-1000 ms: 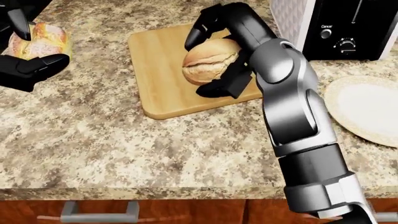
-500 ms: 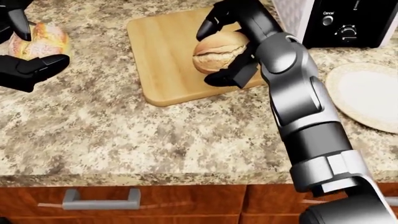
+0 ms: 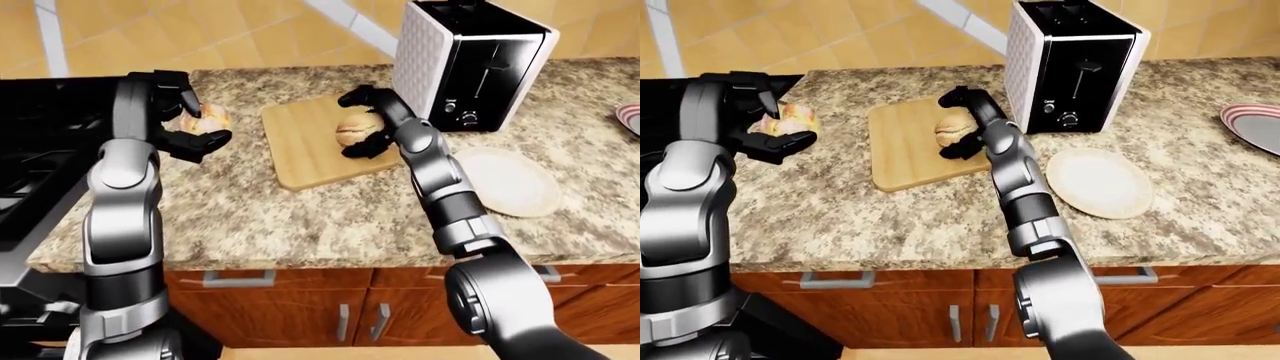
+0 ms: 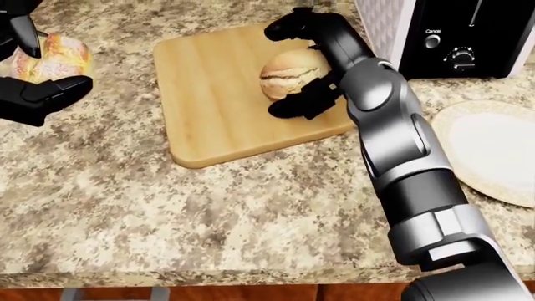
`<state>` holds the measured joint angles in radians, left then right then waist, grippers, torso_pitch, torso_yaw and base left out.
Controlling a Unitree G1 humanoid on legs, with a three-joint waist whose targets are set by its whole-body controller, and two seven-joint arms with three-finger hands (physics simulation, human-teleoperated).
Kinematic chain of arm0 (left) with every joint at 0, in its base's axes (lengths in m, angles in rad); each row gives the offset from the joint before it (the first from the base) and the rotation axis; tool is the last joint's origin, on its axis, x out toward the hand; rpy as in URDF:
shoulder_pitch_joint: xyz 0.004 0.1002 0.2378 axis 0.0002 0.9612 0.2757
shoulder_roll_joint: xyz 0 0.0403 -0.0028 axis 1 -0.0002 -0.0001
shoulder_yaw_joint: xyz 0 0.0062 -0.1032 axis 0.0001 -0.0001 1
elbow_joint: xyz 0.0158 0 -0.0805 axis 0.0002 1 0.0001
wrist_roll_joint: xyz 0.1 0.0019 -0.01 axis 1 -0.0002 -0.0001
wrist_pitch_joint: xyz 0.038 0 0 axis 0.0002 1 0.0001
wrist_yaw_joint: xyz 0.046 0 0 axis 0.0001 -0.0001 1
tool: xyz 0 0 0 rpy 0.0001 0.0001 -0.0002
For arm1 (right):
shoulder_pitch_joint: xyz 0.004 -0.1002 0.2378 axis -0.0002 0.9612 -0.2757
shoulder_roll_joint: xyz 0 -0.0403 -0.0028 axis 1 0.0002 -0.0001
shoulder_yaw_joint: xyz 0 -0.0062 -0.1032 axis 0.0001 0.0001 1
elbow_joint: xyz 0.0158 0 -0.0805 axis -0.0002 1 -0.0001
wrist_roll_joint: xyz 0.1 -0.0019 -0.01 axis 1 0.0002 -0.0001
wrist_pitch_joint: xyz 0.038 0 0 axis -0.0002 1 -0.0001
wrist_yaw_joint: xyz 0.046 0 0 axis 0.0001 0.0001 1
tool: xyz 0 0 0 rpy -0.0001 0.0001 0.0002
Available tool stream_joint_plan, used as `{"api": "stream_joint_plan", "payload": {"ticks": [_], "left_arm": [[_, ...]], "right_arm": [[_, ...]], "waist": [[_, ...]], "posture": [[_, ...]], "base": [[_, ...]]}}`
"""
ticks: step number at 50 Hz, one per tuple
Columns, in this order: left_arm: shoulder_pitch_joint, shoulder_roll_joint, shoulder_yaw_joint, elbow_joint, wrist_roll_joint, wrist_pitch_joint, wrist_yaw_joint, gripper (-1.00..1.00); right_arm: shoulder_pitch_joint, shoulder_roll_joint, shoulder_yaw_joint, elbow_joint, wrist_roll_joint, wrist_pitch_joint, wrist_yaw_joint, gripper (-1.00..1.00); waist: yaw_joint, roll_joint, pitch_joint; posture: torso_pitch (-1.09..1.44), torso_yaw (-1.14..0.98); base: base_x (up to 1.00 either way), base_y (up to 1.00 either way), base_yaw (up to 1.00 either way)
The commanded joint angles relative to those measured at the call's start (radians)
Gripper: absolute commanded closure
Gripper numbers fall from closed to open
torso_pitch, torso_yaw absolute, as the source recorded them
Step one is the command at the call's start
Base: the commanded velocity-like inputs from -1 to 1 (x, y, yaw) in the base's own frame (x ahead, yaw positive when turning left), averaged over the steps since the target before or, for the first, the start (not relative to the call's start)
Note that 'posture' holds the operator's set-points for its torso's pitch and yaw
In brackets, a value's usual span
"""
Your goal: Place all breads on the cutting board.
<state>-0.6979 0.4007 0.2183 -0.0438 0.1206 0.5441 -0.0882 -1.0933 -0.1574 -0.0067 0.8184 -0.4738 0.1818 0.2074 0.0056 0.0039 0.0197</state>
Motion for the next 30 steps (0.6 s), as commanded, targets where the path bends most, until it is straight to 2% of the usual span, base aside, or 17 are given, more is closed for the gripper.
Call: {"api": "stream_joint_plan", "payload": {"ticks": [1,3,8,16,23,30], "left_arm": [[-0.033,0.014,0.011,-0.038,0.003,-0.027,0.007,1.0],[-0.033,0.014,0.011,-0.041,0.003,-0.025,0.006,1.0],[-0.035,0.014,0.011,-0.039,0.004,-0.026,0.006,1.0],[-0.041,0.009,0.004,-0.036,0.008,-0.026,0.006,1.0],[-0.081,-0.008,-0.018,-0.024,0.022,-0.013,0.007,1.0],[-0.143,-0.054,-0.061,-0.018,0.042,0.019,0.012,1.0]], "right_arm": [[-0.04,-0.007,-0.006,-0.05,-0.002,-0.024,0.001,-0.73],[-0.036,-0.006,-0.005,-0.053,-0.005,-0.024,0.006,-1.0],[-0.032,-0.008,-0.008,-0.066,-0.007,-0.02,0.018,-1.0],[-0.006,-0.02,-0.014,-0.211,-0.019,0.058,0.07,-1.0],[0.05,-0.037,-0.018,-0.493,-0.05,0.215,0.172,-1.0],[0.076,-0.039,-0.025,-0.646,-0.069,0.294,0.223,-1.0]], "waist": [[0.0,0.003,-0.033],[-0.001,0.003,-0.03],[-0.005,0.004,-0.023],[-0.008,0.006,-0.015],[-0.008,0.003,-0.01],[-0.01,0.001,-0.008]], "posture": [[0.0,0.0],[0.0,0.0],[0.0,0.0],[0.0,0.0],[0.0,0.0],[0.0,0.0]], "base": [[0.0,0.0,0.0],[0.0,0.0,0.0],[0.0,0.0,0.0],[0.0,0.0,0.0],[0.0,0.0,0.0],[0.0,0.0,0.0]]}}
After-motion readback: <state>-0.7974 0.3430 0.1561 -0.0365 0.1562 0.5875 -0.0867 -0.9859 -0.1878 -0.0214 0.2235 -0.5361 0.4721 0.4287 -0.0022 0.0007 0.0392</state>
